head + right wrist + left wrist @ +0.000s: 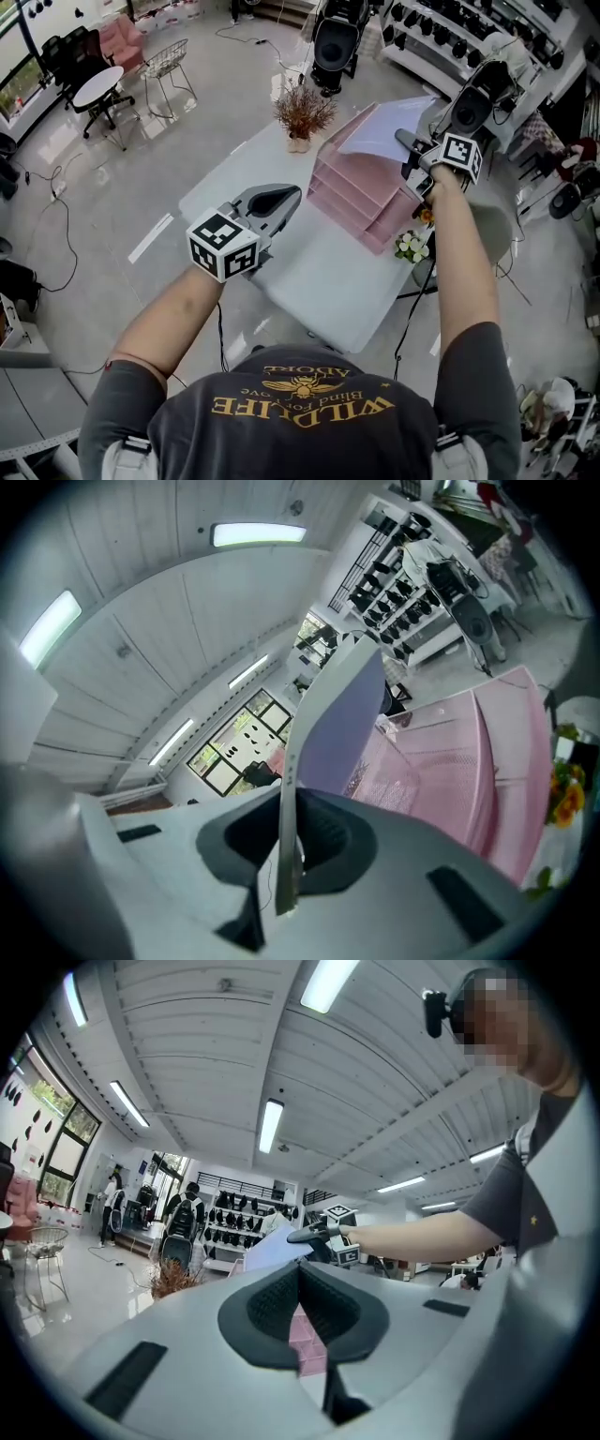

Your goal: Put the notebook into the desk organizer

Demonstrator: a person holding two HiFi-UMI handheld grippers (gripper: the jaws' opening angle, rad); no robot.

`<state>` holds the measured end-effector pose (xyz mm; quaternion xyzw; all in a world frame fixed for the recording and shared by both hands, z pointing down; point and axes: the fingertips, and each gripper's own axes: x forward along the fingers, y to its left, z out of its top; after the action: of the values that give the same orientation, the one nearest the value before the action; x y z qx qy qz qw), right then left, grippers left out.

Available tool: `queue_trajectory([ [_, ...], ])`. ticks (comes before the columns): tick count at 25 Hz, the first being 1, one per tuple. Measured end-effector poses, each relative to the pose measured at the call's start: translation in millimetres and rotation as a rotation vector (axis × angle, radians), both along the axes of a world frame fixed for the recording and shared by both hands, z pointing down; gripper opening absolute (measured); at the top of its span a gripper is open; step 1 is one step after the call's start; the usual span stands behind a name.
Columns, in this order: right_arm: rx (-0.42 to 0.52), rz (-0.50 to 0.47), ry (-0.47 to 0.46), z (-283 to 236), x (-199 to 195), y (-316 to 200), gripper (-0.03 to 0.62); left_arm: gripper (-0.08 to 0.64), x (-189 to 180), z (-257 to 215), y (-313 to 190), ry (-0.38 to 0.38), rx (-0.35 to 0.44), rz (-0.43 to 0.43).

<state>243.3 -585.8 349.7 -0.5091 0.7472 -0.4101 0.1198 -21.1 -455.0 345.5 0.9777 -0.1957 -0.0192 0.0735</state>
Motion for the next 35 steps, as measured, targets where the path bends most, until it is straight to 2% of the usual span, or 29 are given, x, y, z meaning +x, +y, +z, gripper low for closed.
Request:
queue_trajectory([
  [4,-0.074,0.050,-0.024,29.6,-8.0,-22.5,0.031,0.002,-27.6,7.7,-10.7,0.003,-0.019,-0.022],
  [9,-0.171,0.114,0.046,65.2,-4.8,-33.7,0.040,0.002,-50.0,12.1,-23.9,-0.003,-0.029,-0.040],
  [14,-0.236,0.143,0.198,75.1,5.9,-41.4,0.058,0.002,-51.1,12.9,-43.0,-0.023,-0.022,-0.037],
  [20,-0.320,0.143,0.482,84.9,13.1,-42.9,0.089,0.002,-35.3,3.9,-52.7,-0.026,-0.003,0.002],
  [29,-0.446,0.134,0.814,103.3,18.8,-34.3,0.112,0.002,-27.7,-4.6,-52.9,-0.022,0.010,0.039],
  [31,-0.474,0.136,0.858,108.2,20.8,-31.6,0.132,0.002,-28.7,-5.6,-53.6,-0.021,0.012,0.041],
  [35,-0.508,0.135,0.885,116.2,22.4,-26.1,0.169,0.002,-34.0,-6.0,-54.0,-0.020,0.013,0.041],
])
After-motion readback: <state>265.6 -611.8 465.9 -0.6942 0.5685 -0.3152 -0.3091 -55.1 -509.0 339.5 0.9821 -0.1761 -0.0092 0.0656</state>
